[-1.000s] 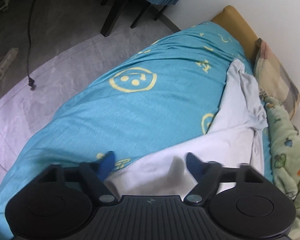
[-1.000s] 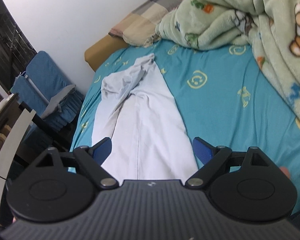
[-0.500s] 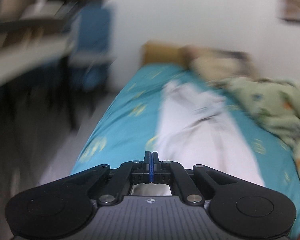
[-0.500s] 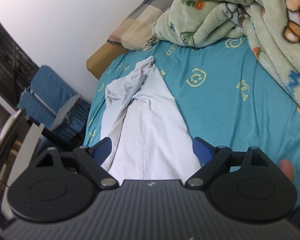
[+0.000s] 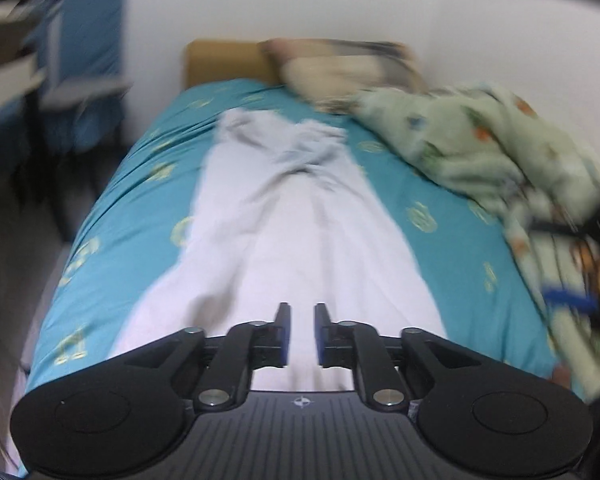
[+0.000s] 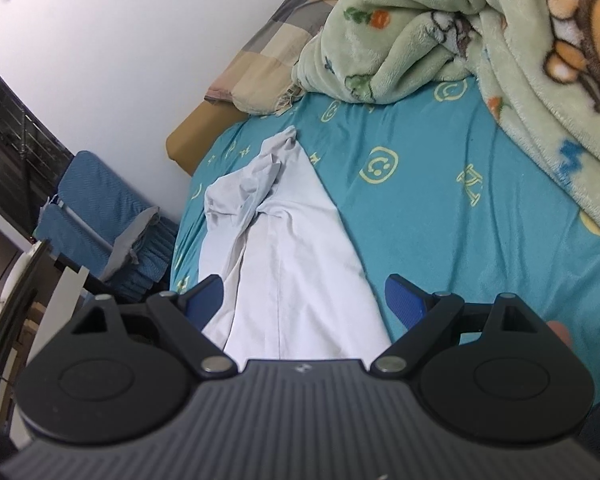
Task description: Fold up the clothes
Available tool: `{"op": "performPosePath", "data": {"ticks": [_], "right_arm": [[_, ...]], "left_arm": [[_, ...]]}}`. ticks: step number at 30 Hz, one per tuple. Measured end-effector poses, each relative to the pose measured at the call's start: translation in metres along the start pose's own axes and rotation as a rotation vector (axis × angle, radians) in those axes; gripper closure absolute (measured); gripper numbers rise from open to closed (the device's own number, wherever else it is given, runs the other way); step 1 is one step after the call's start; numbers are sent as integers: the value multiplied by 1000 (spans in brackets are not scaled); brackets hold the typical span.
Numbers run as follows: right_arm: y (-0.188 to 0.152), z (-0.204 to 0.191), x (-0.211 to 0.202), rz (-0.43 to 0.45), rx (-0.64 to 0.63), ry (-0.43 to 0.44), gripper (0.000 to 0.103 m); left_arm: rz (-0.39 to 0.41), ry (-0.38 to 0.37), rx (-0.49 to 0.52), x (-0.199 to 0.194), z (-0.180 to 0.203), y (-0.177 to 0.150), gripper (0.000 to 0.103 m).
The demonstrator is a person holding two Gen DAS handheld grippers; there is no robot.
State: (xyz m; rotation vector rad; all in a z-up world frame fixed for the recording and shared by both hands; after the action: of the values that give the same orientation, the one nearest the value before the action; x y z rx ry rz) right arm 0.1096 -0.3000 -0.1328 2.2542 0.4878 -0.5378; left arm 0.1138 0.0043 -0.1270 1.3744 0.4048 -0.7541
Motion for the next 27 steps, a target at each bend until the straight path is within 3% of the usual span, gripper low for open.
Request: {"op": "performPosePath", "data": {"ticks": [2, 4, 8, 11, 13, 17, 21, 23, 25, 27], "right_arm": [[-2, -1, 2, -12, 0, 7, 14], [-4, -2, 4, -24, 2, 14, 14], [-7, -1, 7, -44, 24, 18, 14], [-10, 1, 11, -60, 40, 13, 14], [-12, 1, 13, -73, 46, 12, 14], [-15, 3, 16, -89, 60, 11, 14], [-17, 4, 17, -97, 79, 11, 14], [-18, 4, 17, -102, 78, 11, 14], [-19, 4, 18, -105, 79, 10, 14], [-19, 4, 18, -106, 82, 9, 14]], "left_arm": [[4, 32, -80, 2, -39, 21, 54], [-14, 56, -205, 8, -85, 34, 47], [-70, 95, -476, 28, -163, 23, 48], [-196, 77, -621, 51, -179, -7, 51], [-224, 59, -588, 54, -171, -12, 53], [-159, 30, -418, 40, -141, -1, 48], [-148, -24, -245, 35, -103, -1, 46], [-184, -18, -150, 43, -85, -5, 32], [-219, 27, -48, 51, -70, -13, 37], [-258, 77, 42, 60, -59, -20, 58]]}}
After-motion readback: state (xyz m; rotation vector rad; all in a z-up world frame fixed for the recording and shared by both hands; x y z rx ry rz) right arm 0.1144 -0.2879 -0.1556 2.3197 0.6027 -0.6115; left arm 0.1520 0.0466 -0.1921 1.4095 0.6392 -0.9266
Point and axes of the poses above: each gripper's, at about its wrist camera, not at the fingertips, and x roughly the way its jaws point, z to its right, y to its top, the point moved 8 cm from there along x, roughly the way its jaws point
